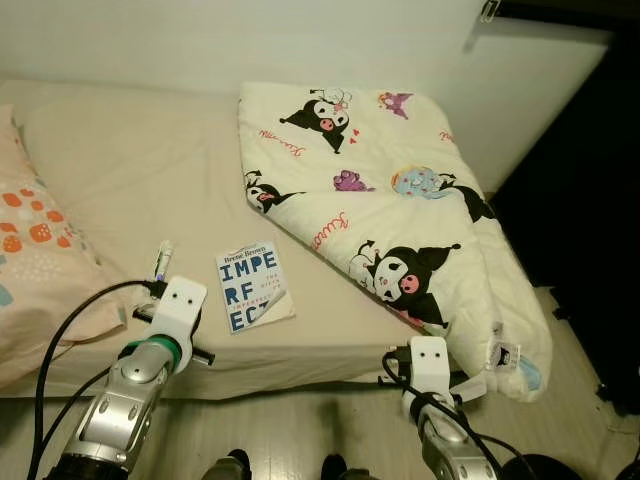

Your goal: Clean up the room

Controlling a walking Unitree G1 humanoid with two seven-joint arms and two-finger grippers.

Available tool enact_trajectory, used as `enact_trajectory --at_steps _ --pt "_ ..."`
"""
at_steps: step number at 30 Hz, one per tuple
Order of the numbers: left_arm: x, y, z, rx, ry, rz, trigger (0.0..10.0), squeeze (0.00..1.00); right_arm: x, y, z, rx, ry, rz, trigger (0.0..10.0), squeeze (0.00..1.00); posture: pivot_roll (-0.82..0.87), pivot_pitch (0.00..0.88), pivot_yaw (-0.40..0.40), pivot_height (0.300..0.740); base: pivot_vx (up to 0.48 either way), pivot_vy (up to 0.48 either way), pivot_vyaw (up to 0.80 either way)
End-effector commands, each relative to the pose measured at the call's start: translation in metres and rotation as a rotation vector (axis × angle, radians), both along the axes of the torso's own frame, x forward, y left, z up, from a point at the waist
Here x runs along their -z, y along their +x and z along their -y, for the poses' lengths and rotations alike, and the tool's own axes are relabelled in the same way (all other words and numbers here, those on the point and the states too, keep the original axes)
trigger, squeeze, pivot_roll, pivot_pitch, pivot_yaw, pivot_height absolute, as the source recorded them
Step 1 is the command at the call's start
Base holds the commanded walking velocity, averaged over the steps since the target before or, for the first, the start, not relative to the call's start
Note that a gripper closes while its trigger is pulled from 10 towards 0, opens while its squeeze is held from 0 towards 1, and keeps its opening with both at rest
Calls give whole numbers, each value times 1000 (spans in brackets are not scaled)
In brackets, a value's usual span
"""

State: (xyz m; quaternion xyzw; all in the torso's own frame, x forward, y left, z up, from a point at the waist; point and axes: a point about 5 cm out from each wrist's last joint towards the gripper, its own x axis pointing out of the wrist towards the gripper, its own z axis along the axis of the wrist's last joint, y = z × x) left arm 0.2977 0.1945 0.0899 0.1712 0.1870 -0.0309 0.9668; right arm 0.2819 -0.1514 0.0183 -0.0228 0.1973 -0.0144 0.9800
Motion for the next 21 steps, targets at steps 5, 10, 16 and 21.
enact_trajectory --at_steps 5,10,16,21 --pt "8 -12 5 5 52 -16 10000 0 -3 -2 3 29 -38 90 10000 0 194 96 4 740 0 0 0" --pt "10 -18 14 47 40 3 10000 0 -8 -5 11 108 -21 160 10000 0 186 80 -7 740 0 0 0" --pt "30 -17 11 33 -14 22 10000 0 4 -19 27 288 53 187 10000 0 143 30 -24 740 0 0 0" --pt "28 -9 19 6 -29 34 10000 0 9 -20 29 287 45 166 10000 0 164 2 -50 740 0 0 0"
